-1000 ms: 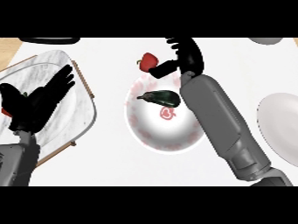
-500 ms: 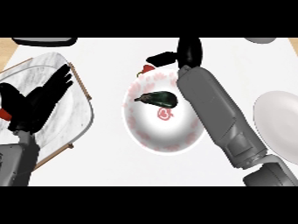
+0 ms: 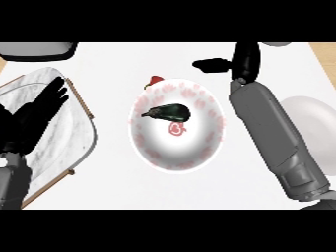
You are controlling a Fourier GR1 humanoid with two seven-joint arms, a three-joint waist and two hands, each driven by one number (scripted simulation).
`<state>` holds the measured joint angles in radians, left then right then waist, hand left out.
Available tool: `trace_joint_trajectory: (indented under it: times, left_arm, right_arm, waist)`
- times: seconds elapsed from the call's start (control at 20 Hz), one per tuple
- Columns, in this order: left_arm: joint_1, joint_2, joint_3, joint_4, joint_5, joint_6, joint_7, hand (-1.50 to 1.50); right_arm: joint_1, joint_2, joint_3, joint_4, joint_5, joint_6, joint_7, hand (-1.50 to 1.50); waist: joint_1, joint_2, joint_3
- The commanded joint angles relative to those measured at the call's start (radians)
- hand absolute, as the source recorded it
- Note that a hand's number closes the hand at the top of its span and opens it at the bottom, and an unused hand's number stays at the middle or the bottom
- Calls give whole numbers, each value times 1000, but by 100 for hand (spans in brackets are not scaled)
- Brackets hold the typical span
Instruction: Pick the eggplant from the plate and place it in the bowl
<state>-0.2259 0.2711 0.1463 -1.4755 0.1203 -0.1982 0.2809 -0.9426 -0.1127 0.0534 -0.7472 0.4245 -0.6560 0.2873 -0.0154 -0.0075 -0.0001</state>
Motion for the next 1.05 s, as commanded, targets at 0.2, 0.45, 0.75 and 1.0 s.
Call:
trace_joint_trajectory:
  times: [0.2, 0.45, 0.75, 1.0]
  left_arm:
    - [60, -2, 15, -44, -6, 24, 19, 0]
    - [91, -5, 19, -72, 1, 24, 24, 0]
    - [101, 2, 30, -70, 4, 19, 14, 0]
    - [57, 3, 37, -56, 1, 34, 22, 0]
  right_arm:
    - [301, -140, 105, -514, -30, 202, -26, -150]
    - [489, -137, 181, -894, -65, 248, 44, -150]
    - [837, -200, 186, -1311, -258, 336, -52, -150]
    - [1179, -266, 232, -1629, -271, 362, -105, 150]
  waist:
    - [-50, -20, 0]
    - [-61, -27, -1]
    - [-77, -19, 2]
    - [-66, -8, 2]
